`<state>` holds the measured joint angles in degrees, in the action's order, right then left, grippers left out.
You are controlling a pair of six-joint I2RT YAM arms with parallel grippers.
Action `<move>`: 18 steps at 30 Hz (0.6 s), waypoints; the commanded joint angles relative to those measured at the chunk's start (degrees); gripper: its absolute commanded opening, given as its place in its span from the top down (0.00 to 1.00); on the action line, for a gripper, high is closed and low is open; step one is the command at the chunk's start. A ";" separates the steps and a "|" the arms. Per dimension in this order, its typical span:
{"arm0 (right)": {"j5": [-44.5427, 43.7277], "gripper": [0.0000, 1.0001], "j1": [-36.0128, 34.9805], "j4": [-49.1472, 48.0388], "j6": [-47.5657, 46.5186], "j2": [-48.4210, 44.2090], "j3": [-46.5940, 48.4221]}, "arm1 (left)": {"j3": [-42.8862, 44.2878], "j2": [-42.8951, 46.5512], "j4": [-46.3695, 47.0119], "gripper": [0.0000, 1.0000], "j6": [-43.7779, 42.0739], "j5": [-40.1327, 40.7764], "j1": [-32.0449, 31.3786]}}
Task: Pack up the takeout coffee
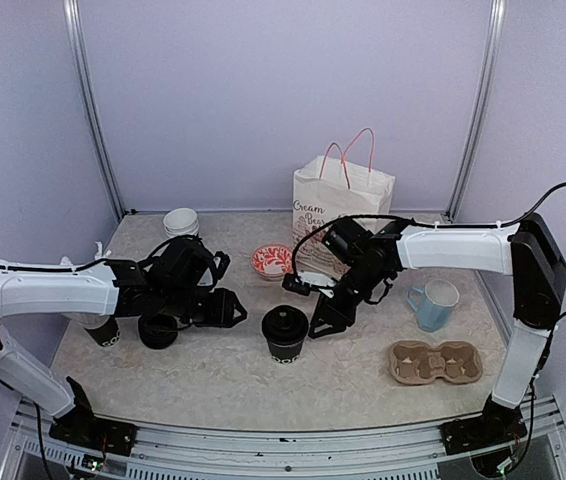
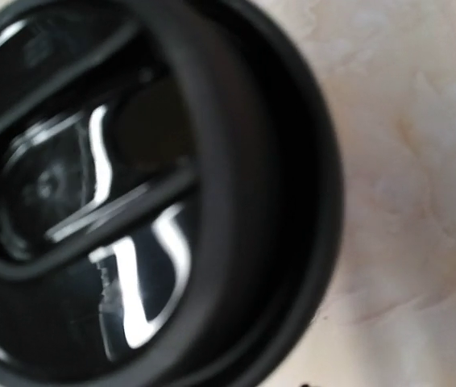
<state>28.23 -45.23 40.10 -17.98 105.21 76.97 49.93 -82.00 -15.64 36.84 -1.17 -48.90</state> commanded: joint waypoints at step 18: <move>21.08 0.39 8.41 9.20 0.65 1.17 4.57 | 2.68 -2.99 7.11 0.55 0.78 -4.89 -2.60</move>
<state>44.80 -36.62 47.77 -18.68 104.25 78.59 50.65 -83.44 -10.81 37.32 -4.38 -51.22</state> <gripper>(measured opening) 0.604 0.453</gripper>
